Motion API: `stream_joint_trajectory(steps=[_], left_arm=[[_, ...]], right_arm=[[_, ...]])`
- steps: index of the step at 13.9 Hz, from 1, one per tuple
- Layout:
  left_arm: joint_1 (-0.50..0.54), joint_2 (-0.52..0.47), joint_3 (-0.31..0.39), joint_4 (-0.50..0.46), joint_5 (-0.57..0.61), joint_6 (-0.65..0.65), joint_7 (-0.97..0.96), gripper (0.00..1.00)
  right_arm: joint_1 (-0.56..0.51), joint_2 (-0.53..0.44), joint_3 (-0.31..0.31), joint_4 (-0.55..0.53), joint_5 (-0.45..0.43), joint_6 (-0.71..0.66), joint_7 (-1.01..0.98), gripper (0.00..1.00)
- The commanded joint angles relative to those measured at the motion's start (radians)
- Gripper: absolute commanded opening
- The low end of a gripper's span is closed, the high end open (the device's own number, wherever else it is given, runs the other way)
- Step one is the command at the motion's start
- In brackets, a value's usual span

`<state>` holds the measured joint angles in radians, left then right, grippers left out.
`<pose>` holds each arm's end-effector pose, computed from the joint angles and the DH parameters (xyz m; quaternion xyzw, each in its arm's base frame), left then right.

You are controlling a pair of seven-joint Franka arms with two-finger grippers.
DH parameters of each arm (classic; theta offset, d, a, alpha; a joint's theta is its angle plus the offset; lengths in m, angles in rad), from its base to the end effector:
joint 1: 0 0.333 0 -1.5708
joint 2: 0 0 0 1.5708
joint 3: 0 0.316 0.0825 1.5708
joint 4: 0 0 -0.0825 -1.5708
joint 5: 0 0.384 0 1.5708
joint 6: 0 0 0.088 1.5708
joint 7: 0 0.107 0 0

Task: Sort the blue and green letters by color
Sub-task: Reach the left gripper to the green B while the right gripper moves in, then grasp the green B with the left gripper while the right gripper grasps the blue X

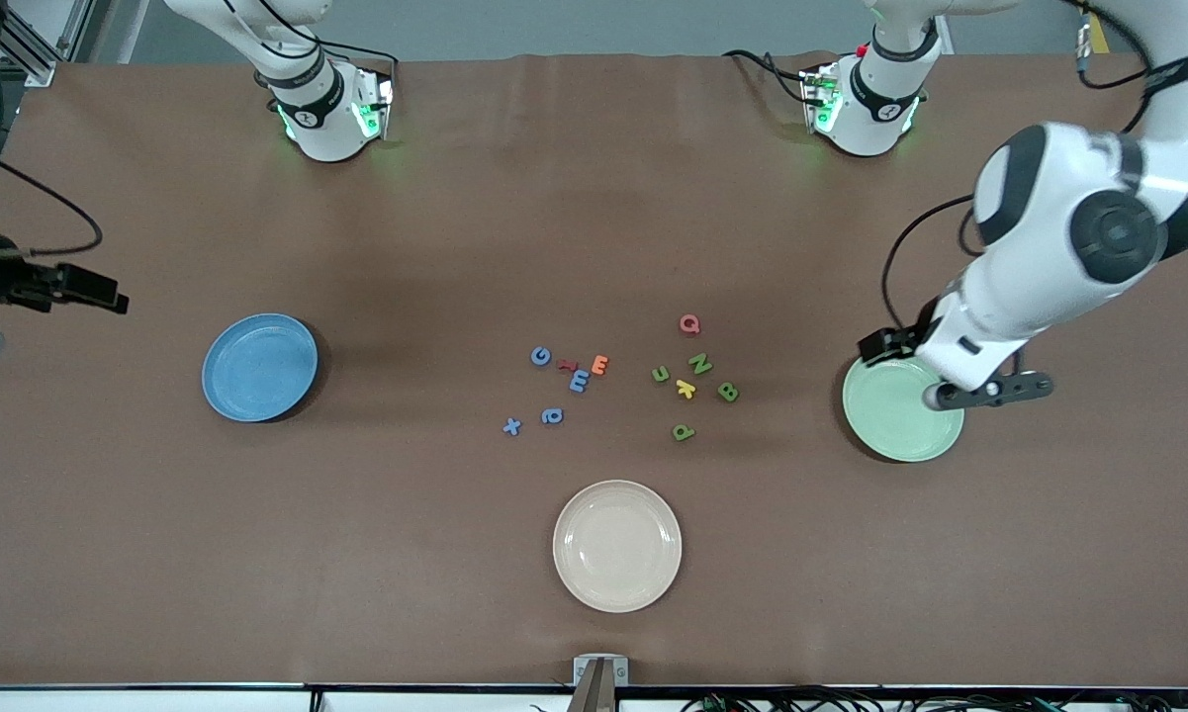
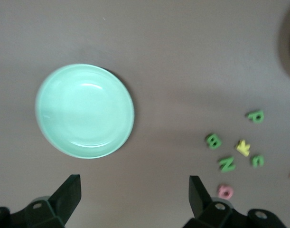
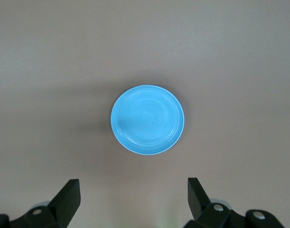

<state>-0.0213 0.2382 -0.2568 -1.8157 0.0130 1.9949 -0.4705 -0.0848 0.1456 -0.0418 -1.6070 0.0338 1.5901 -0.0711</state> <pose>0.5931 -0.1594 0.4077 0.9948 0.0959 -0.0326 0.0132 0.5855 -0.0695 0.5257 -0.9962 0.0294 0.0793 0.0217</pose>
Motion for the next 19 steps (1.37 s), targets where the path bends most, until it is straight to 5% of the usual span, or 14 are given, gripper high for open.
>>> stream_joint_trajectory(steps=[1, 6, 11, 17, 19], left_arm=[[-0.050, 0.085, -0.022, -0.036, -0.001, 0.108, -0.234, 1.00], [-0.150, 0.252, -0.022, -0.031, 0.038, 0.260, -0.603, 0.81], [-0.206, 0.341, -0.016, -0.024, 0.039, 0.349, -0.795, 0.71], [-0.209, 0.404, -0.016, -0.004, 0.039, 0.384, -0.810, 0.64], [-0.209, 0.423, -0.016, 0.013, 0.039, 0.384, -0.810, 0.61]], right_arm=[[0.003, 0.032, 0.014, 0.038, 0.015, -0.024, 0.002, 1.00], [0.204, 0.040, 0.017, 0.030, 0.057, 0.049, 0.368, 1.00], [0.387, 0.204, 0.017, 0.029, 0.124, 0.267, 0.585, 1.00], [0.559, 0.368, 0.013, -0.044, 0.135, 0.579, 0.758, 0.62], [0.597, 0.419, 0.010, -0.044, 0.101, 0.623, 0.807, 0.59]])
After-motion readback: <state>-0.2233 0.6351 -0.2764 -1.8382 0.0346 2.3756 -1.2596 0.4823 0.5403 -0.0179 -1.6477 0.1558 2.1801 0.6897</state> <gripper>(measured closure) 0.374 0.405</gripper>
